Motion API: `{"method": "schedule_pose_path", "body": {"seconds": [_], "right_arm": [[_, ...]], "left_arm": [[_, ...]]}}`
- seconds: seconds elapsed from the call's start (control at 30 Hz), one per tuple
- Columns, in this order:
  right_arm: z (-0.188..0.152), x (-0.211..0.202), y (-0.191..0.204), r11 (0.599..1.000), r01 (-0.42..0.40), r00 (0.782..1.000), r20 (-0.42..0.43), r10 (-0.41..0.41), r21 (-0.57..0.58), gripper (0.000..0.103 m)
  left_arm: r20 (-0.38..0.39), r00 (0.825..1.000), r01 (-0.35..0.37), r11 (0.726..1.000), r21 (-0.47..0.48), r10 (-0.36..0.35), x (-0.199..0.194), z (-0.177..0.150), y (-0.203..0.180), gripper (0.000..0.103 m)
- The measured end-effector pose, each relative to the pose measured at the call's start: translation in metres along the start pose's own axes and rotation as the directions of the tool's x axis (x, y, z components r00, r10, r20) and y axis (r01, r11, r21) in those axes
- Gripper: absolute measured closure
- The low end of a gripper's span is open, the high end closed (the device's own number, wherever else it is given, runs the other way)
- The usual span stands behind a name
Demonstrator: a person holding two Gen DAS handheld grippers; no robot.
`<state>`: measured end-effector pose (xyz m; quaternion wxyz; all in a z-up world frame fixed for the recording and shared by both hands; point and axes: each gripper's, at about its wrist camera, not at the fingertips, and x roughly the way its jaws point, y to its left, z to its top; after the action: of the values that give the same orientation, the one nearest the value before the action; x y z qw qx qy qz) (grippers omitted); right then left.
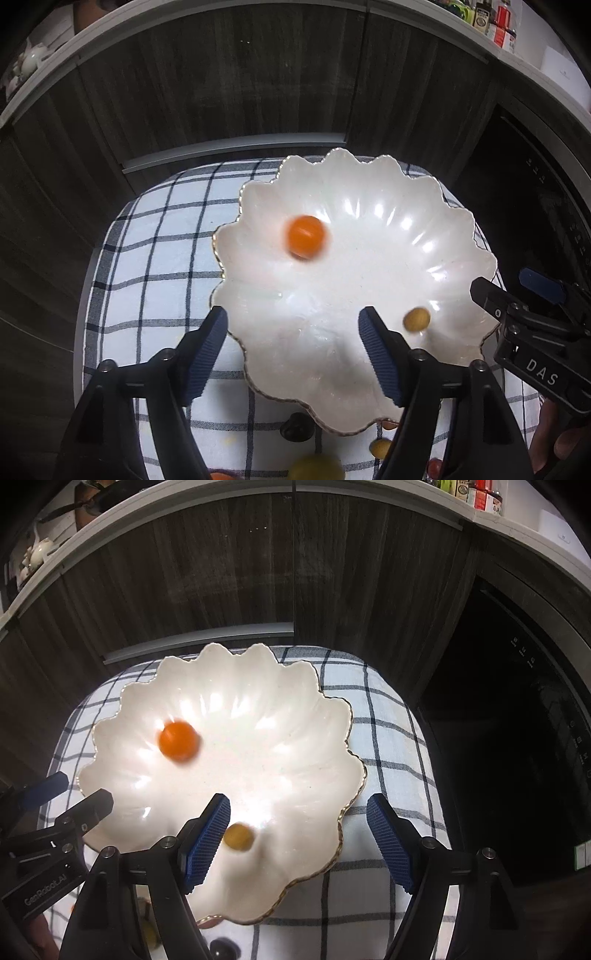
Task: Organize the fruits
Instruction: 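Open both grippers to drop the mandarin and brown fruit into the bowl, then withdraw both grippers from the bowl back over the table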
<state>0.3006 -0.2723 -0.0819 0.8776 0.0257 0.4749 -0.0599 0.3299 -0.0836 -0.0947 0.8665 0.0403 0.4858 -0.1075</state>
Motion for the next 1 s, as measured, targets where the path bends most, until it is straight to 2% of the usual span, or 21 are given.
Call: {"method": "schedule_pose_path", "body": {"seconds": [0.23, 1.0], "right_arm": [[-0.001, -0.013, 0.004, 1.000, -0.001, 1.000, 0.016, 0.001, 0.001, 0.026], [-0.012, -0.058, 0.006, 1.000, -0.016, 0.999, 0.052, 0.015, 0.017, 0.026]], "left_arm": [[0.027, 1.000, -0.011, 1.000, -0.012, 0.011, -0.017, -0.003, 0.006, 0.021], [0.084, 0.996, -0.026, 1.000, -0.016, 0.028, -0.067, -0.014, 0.011, 0.021]]}}
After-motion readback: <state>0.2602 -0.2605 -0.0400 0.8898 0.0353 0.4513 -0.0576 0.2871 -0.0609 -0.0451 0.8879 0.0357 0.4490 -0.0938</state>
